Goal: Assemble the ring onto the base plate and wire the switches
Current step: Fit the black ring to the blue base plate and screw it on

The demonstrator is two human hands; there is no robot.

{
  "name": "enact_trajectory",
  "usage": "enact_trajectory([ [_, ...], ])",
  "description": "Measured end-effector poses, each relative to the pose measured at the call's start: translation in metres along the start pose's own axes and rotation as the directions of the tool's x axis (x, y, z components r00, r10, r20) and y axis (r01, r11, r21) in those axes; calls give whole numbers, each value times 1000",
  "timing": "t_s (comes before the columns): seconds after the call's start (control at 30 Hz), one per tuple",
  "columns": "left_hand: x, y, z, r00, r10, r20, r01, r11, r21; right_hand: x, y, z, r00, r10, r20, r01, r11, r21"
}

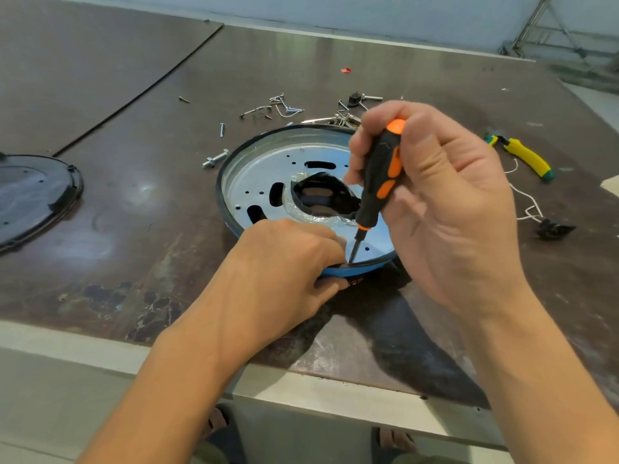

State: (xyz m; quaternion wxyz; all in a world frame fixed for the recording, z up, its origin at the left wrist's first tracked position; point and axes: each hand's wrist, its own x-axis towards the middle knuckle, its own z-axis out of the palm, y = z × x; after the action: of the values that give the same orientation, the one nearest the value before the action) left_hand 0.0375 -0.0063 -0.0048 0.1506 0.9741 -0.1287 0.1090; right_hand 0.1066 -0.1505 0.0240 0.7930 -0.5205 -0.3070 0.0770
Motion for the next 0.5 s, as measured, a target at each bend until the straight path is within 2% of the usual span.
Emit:
enact_trajectory([
  [0.17, -1, 0, 2, 1000, -17, 2, 17, 1000, -8, 2, 1, 3, 996, -70, -61, 67, 996, -50],
  [0.37, 0, 2, 0, 1000, -25, 8, 25, 1000, -4, 3, 0, -2, 1000, 13, 23, -14, 999, 48],
  [0.5, -1, 2, -1, 1000, -23, 20, 23, 1000, -8, 2, -1, -1, 999, -46, 7, 46, 996, -76],
])
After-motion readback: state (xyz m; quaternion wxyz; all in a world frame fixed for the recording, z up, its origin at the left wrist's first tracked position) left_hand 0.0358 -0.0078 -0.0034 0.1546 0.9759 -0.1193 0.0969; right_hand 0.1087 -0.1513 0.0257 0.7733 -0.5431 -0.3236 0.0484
